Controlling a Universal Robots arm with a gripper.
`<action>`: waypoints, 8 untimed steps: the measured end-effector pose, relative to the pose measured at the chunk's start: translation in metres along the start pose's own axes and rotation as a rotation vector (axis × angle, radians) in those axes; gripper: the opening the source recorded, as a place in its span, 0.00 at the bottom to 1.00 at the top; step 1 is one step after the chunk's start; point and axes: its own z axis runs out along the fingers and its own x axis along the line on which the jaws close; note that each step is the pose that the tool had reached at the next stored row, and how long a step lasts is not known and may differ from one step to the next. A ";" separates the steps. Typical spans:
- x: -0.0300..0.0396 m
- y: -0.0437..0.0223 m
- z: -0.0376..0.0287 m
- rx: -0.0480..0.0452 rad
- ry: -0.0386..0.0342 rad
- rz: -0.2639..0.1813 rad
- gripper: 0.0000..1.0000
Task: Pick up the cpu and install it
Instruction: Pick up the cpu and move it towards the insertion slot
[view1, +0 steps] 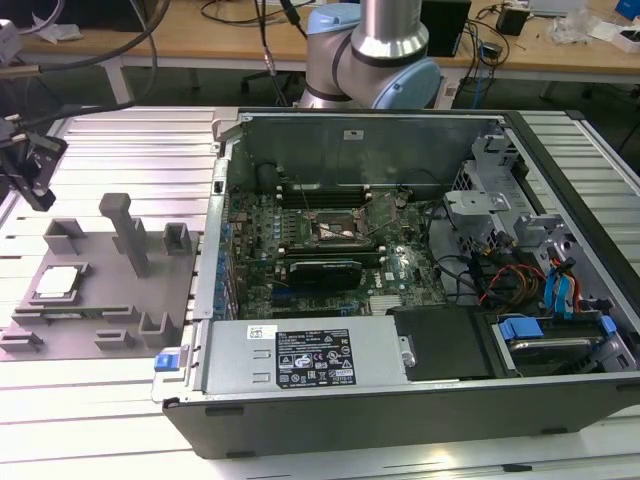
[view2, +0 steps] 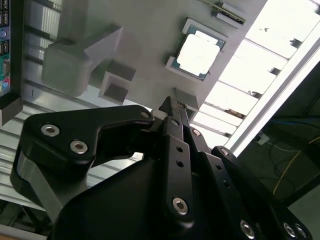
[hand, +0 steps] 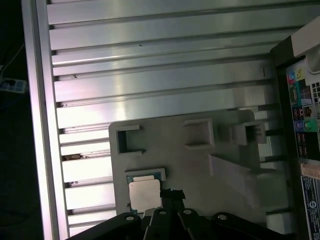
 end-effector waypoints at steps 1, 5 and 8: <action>0.0017 -0.0003 0.0012 0.0000 0.0000 0.000 0.11; 0.0135 -0.0020 0.0096 0.0000 0.0000 0.000 0.11; 0.0176 -0.0030 0.0154 -0.0001 -0.0002 0.000 0.11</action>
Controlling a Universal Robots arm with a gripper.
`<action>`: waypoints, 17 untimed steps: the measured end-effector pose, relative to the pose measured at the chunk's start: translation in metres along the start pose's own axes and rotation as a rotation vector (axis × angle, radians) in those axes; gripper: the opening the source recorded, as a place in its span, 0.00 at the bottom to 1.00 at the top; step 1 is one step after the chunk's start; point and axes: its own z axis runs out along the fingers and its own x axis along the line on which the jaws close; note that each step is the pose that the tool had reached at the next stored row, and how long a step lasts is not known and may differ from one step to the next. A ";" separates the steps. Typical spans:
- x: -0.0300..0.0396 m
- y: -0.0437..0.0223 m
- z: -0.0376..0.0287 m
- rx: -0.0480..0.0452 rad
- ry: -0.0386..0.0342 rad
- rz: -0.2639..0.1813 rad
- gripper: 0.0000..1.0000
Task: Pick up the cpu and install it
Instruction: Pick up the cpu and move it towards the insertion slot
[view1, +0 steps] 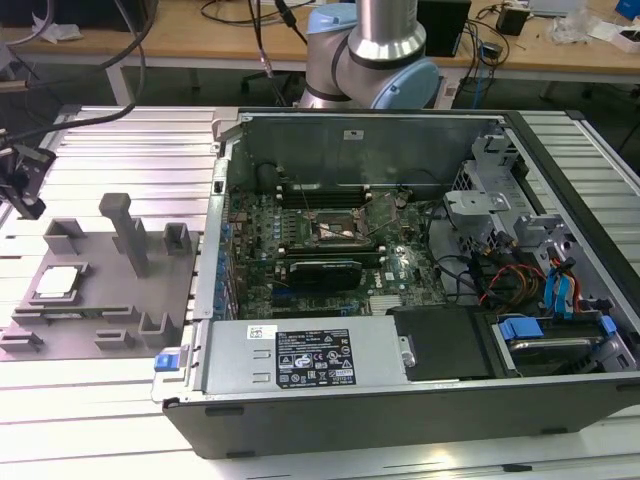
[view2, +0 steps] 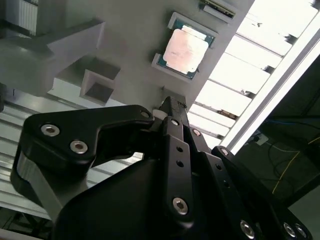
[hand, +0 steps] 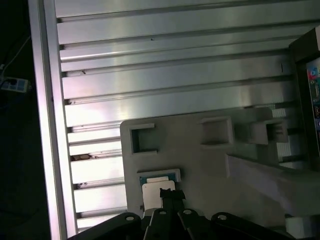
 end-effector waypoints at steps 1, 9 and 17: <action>0.0004 -0.0005 0.0016 0.0001 0.0001 0.000 0.11; -0.0023 -0.0328 0.0246 0.0006 0.0043 0.000 0.11; -0.0040 -0.0384 0.0309 0.0010 0.0078 0.000 0.11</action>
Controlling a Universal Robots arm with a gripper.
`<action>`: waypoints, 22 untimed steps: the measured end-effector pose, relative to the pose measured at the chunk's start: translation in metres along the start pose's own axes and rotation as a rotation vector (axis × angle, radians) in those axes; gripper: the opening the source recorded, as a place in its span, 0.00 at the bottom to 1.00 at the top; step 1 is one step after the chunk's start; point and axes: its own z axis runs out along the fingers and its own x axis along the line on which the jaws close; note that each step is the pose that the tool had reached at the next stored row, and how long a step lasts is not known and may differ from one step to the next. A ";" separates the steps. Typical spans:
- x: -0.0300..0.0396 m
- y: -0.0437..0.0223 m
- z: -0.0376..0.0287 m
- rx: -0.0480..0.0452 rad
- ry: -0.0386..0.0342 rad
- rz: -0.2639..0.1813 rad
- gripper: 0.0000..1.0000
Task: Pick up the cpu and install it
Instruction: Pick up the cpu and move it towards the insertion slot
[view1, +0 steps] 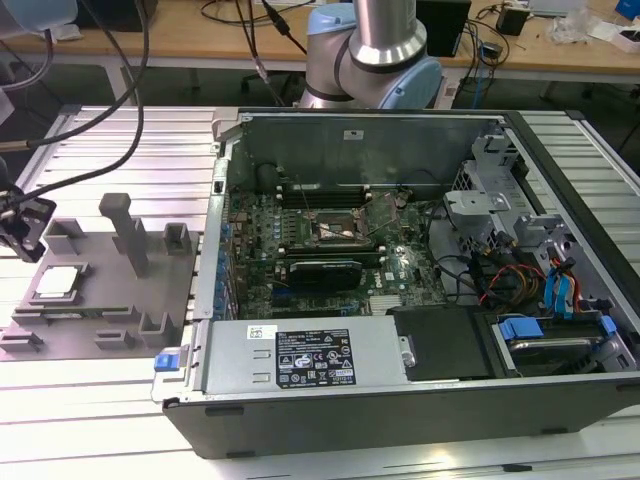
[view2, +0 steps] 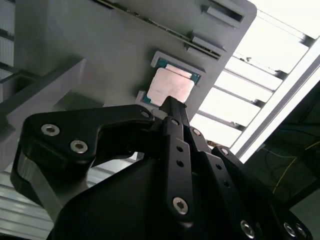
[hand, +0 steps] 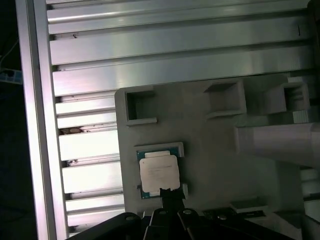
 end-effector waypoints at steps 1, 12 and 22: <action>-0.0034 0.0003 0.0016 -0.0001 0.0000 -0.001 0.11; -0.0168 0.0010 0.0257 0.0001 0.0062 -0.019 0.11; -0.0033 0.0019 0.0447 0.0003 0.0083 -0.021 0.11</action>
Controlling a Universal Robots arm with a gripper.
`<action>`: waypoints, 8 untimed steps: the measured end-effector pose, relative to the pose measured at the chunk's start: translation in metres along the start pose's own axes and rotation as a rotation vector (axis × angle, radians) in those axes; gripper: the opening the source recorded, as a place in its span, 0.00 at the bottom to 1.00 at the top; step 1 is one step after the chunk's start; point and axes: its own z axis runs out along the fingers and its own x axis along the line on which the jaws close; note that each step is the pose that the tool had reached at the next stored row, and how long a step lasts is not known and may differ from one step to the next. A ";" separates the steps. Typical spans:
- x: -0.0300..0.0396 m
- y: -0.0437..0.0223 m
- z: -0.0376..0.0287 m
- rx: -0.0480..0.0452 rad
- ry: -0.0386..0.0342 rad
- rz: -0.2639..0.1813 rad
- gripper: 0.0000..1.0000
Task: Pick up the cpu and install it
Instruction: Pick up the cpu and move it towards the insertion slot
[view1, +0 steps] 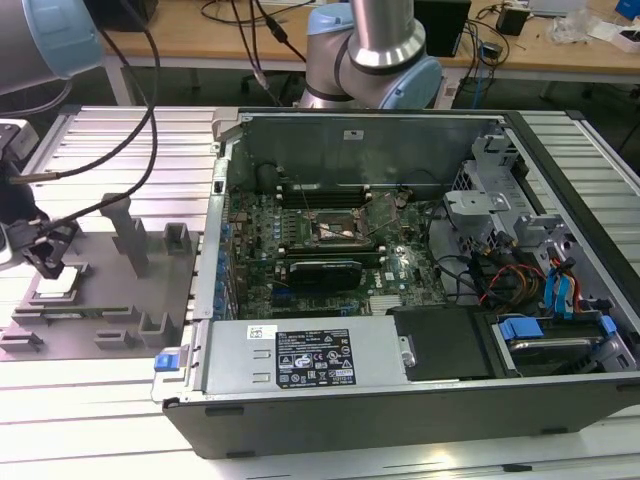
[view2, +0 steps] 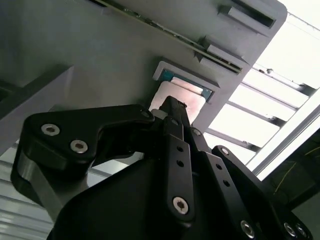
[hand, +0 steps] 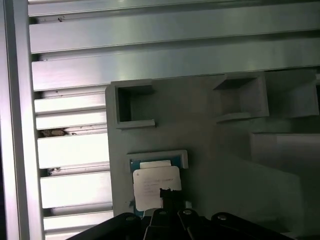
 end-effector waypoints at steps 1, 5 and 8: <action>0.0003 -0.0001 0.0032 -0.0002 0.0000 -0.001 0.11; 0.0004 -0.0001 0.0037 -0.0001 0.0001 -0.003 0.11; 0.0004 -0.0001 0.0037 -0.0001 0.0001 -0.003 0.36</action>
